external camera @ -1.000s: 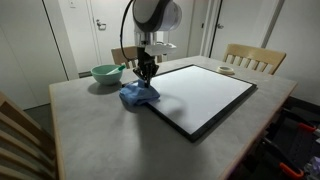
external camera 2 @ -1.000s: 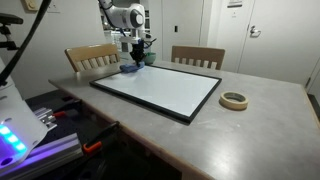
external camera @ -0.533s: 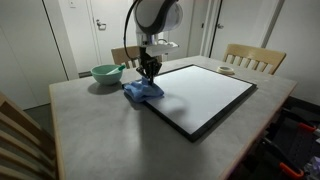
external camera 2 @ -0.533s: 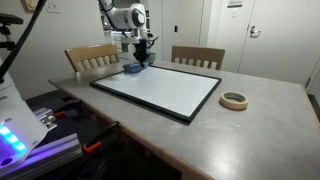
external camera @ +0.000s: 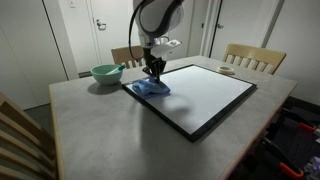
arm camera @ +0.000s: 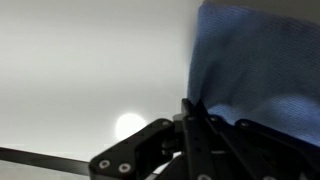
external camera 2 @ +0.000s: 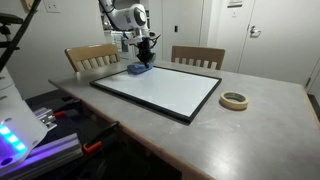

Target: Use the blue towel to wipe the white board

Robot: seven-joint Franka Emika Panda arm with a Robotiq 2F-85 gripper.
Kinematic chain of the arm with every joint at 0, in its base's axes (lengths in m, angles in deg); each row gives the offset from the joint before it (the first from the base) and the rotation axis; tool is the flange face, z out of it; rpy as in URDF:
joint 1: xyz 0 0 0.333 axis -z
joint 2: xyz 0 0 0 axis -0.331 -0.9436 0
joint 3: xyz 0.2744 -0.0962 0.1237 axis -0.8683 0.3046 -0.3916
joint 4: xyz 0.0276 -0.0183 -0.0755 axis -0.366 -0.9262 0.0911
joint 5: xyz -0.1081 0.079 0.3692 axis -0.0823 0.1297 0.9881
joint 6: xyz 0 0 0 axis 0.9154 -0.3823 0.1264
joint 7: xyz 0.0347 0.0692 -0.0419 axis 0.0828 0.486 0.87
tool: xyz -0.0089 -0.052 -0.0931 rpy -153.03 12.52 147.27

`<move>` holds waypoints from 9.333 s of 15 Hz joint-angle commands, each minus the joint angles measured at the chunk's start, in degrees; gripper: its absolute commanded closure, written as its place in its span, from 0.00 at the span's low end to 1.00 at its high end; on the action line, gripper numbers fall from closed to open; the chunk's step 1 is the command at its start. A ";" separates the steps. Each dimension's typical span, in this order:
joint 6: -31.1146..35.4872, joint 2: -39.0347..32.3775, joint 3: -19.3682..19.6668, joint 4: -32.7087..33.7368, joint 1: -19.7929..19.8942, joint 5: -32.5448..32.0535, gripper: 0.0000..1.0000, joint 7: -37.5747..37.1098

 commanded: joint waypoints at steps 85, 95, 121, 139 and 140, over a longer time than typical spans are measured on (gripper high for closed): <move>-7.26 -10.95 7.85 15.64 20.99 -7.07 0.99 28.48; -7.07 -12.89 8.65 19.14 24.64 -7.20 0.99 29.58; -14.82 0.81 9.93 9.02 27.69 -12.06 0.99 28.27; -10.03 2.85 5.62 -2.88 26.06 0.04 0.99 18.73; -9.65 2.68 5.59 -3.07 25.86 0.77 0.99 17.51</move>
